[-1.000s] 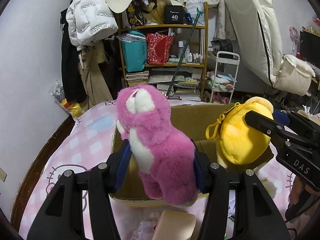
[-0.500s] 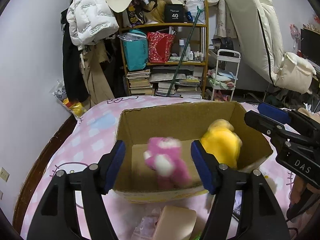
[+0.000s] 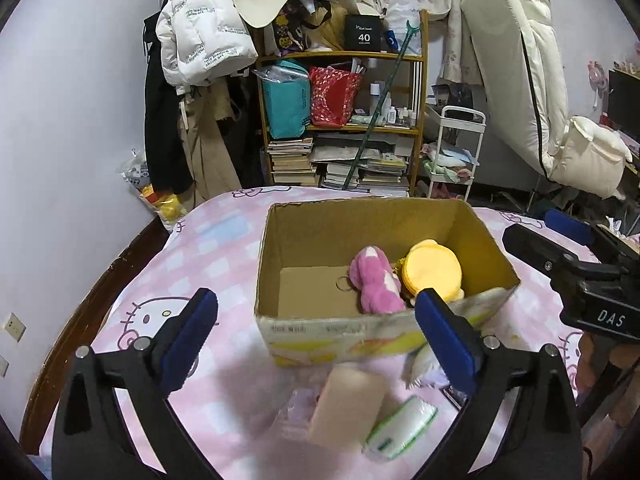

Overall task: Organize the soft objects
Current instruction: 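Open both tools to drop the plush toys into the box, then grasp the green tissue pack with the left tool while the right tool grasps the white plush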

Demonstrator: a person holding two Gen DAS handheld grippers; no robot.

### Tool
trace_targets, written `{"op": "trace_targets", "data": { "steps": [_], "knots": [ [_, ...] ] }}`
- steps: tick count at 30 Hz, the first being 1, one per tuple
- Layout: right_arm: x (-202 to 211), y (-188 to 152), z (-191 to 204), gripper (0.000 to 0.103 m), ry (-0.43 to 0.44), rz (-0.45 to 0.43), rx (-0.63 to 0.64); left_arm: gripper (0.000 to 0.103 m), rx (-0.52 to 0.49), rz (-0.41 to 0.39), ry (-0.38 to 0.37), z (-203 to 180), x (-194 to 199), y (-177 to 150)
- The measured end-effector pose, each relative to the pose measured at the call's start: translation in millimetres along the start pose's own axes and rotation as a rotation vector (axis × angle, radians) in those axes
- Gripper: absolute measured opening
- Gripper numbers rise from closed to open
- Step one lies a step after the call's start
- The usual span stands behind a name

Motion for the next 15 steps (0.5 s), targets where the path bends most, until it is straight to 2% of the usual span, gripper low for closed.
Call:
{"op": "trace_targets", "data": {
  "steps": [9,15],
  "knots": [
    [28.3,-3.4,-0.2,0.103,-0.041,0.026,0.024,0.099,-0.005,0.052,-0.018,-4.6,27.5,-15.5],
    [39.4,-17.5,-6.3,0.103,-0.086,0.088,-0.007,0.099,-0.034,0.101,-0.029,-13.1,36.5,-32.8]
  ]
}}
Point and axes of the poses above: each gripper's, at about its wrist camera, not at the fingertips, and x roughly against the way its jaws point, z to its left, y to its top, the point moved 4 cm from there along -x, roughly the way its jaws point, and after that the axes turned 9 degrees about -z, right-handed, at the moved point
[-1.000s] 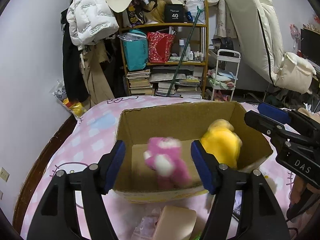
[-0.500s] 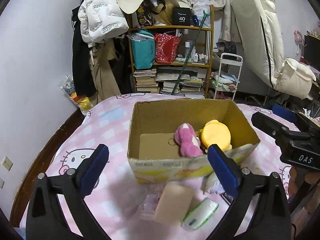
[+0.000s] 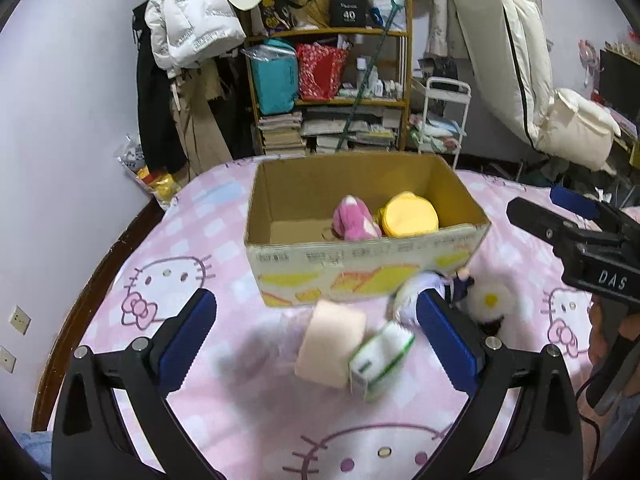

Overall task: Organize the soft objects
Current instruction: 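Grasp the green tissue pack with the left tool while the right tool grasps the white plush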

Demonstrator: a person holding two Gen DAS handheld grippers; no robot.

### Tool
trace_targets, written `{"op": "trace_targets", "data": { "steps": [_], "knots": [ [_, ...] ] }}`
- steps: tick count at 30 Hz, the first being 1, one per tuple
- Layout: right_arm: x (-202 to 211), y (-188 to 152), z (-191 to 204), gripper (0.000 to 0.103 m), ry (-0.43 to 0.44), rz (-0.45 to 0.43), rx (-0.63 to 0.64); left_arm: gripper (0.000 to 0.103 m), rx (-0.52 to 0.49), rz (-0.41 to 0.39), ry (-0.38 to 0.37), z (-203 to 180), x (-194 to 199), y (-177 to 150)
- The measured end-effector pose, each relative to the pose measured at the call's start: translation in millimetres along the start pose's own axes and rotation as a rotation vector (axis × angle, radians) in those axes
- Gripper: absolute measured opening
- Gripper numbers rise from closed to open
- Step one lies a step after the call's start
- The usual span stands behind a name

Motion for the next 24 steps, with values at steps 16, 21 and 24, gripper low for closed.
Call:
{"op": "trace_targets", "data": {
  "steps": [16,21,24],
  "knots": [
    [-4.3,-31.5,-15.1,0.103,-0.043,0.098,-0.067,0.099,-0.089,0.077,-0.022,-25.1,-12.1,-23.5],
    [-15.5,-41.8,-17.9,0.103,-0.055,0.137,-0.064,0.099,-0.084,0.112,-0.033,-25.2,-23.7,-30.0],
    [-23.2,-49.3,-21.1,0.103,-0.066,0.171,-0.065,0.099,-0.080,0.130,-0.042,-26.9,-29.7,-33.8]
  ]
}}
Point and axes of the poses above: each gripper's, at about its wrist camera, not at the fingertips, and x roughly against the way its jaws point, z to its left, y to its top, the point moved 4 cm from there along -x, roughly the way its jaws point, and after that the axes turned 9 degrees about -z, right-handed, at the moved point
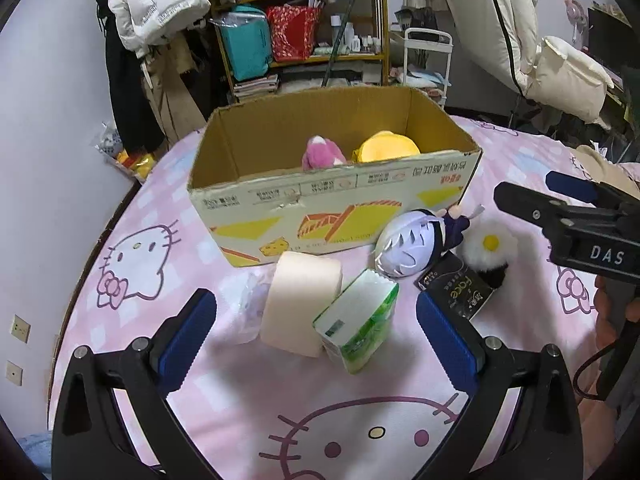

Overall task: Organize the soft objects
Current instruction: 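Grasp the green tissue pack with the left tool while the right tool grasps the white plush, then lift the tissue pack and white plush over the box with both tools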

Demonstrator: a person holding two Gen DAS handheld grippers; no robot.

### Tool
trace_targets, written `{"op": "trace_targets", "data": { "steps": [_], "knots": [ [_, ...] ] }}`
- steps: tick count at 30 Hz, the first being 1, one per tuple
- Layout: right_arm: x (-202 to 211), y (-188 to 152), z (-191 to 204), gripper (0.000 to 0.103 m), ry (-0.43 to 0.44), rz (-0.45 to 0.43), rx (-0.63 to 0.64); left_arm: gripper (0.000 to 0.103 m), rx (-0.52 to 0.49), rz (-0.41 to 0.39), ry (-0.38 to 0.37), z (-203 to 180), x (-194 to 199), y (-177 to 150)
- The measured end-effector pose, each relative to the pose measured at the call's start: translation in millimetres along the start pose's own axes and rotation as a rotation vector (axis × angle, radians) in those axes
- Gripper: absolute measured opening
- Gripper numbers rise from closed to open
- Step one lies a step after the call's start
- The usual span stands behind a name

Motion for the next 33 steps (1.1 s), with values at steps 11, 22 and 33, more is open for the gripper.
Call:
{"op": "trace_targets", "data": {
  "steps": [11,22,33],
  "knots": [
    [-37.5,-23.4,-8.6,0.103,-0.052,0.130,-0.001,0.099,-0.011,0.116,-0.069,-10.7,-30.4,-11.5],
    [-59.3,-48.1,-18.9,0.059,-0.037,0.285,-0.051,0.068,-0.058,0.180,-0.095,-22.5,-45.8,-24.2],
    [-69.4,-60.4,-20.6,0.042,-0.015,0.352,-0.079,0.048,-0.062,0.174,-0.091,-22.3,-49.7,-22.9]
  ]
}}
Point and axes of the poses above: each gripper's, at about its wrist camera, not at the fingertips, and x roughly against the way its jaws point, z to its left, y to its top, the point moved 4 cm from there along -x, roughly the way its jaws point, and after that the axes turned 9 degrees about -z, right-handed, at the moved point
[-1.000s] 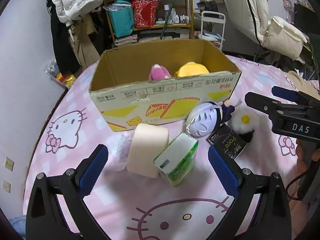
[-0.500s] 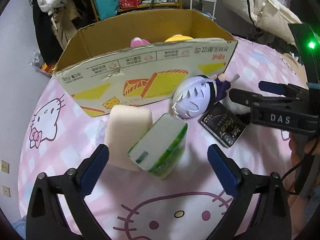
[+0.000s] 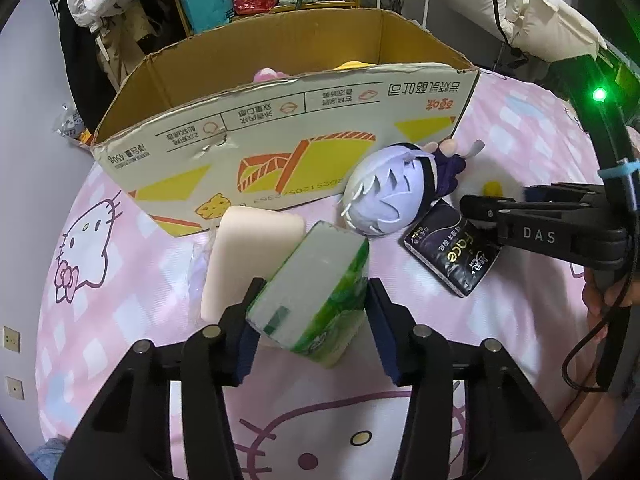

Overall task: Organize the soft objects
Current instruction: 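Lift the tissue pack and white plush over the box with both tools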

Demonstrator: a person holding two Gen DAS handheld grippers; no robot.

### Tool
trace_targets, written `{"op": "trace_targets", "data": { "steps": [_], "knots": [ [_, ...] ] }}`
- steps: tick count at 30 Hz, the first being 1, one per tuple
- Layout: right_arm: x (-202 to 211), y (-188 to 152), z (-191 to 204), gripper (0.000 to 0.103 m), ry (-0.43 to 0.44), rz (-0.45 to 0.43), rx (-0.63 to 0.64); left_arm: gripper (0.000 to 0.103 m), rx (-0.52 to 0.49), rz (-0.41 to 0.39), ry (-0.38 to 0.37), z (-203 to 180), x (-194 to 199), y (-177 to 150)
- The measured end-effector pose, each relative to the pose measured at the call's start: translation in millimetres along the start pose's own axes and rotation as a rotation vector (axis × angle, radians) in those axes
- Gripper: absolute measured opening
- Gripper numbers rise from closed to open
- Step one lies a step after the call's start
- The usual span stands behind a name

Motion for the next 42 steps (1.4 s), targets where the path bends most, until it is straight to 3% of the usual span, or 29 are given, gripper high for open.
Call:
{"op": "trace_targets", "data": {
  "steps": [5,9,21,34,42],
  "knots": [
    [0.2,1.0,-0.1,0.039,-0.013,-0.011,-0.003,0.048,0.003,-0.010,0.010,1.4,1.2,0.8],
    [1.6,4.6,-1.2,0.029,-0.009,-0.029,-0.010,0.048,0.011,-0.018,0.003,2.7,4.1,0.8],
    [-0.7,-1.0,-3.2,0.026,0.001,-0.002,-0.021,0.047,0.035,-0.045,0.003,4.2,12.5,1.9],
    [31.3,11.3,7.2,0.025,0.022,-0.140,0.011,0.047,0.054,-0.110,0.016,8.6,26.0,7.2],
    [70.8,18.8,22.5,0.025,0.046,-0.280,0.064,0.047,0.067,-0.197,0.059,15.1,51.2,13.2]
  ]
}}
Point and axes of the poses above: each gripper's, at about its wrist camera, not at the fingertips, and x roughly against the way its jaws point, z to its left, y to its top, the point moved 4 cm from there along -x, roughly the way its jaws point, and after that the axes turned 9 degrees about -z, right-handed, at the moved point
